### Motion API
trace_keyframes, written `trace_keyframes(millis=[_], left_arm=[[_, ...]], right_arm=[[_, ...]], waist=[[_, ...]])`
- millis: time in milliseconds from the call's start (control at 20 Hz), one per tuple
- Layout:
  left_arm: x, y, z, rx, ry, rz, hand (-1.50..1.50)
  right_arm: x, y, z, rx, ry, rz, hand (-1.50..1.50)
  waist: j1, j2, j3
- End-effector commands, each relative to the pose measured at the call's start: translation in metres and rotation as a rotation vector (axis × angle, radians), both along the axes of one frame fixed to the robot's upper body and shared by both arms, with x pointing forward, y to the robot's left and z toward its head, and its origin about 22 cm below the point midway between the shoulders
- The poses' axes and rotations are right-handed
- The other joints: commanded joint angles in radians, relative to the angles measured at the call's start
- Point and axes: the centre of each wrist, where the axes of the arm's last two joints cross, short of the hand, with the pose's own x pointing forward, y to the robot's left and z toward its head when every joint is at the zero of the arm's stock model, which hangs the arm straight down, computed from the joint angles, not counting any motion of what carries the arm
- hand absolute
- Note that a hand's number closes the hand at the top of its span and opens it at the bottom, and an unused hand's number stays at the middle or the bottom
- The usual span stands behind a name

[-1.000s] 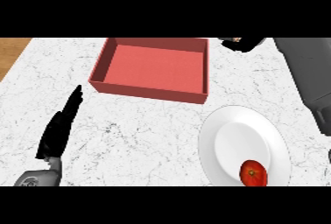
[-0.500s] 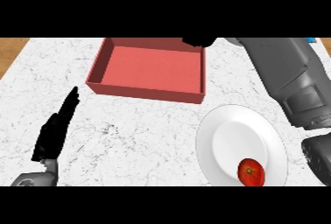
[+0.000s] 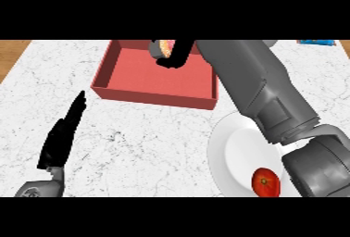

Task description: Pick the cupcake from the plate and place it in the cardboard box

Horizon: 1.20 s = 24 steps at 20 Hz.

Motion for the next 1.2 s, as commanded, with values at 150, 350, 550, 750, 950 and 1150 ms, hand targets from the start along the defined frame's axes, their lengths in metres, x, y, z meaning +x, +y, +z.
trace_keyframes(millis=[150,350,550,750,950,1150], left_arm=[[-0.004,-0.012,-0.004,-0.009,0.0,-0.02,0.0],[0.012,-0.021,0.012,-0.014,-0.018,-0.033,0.0],[0.007,-0.023,0.015,0.003,-0.02,-0.053,0.0],[0.014,-0.034,0.004,-0.014,-0.017,-0.081,0.0],[0.01,-0.017,0.006,0.007,-0.013,-0.051,0.0],[0.001,-0.015,0.004,0.0,-0.015,-0.044,0.0]], right_arm=[[-0.009,0.02,-0.039,-0.113,0.034,-0.053,1.5],[-0.008,0.022,-0.038,-0.129,0.129,-0.102,-1.5],[-0.008,0.014,-0.056,-0.061,0.15,-0.118,-1.5],[-0.008,0.01,-0.059,0.121,0.217,-0.137,-1.5],[-0.006,0.007,-0.06,0.357,0.299,-0.224,-1.5],[-0.001,-0.015,-0.063,0.469,0.402,-0.228,-1.5]], waist=[[0.025,0.0,-0.001],[0.044,0.01,-0.001],[0.062,0.008,0.0],[0.066,0.017,-0.001],[0.053,0.016,0.0],[0.035,0.016,0.001]])
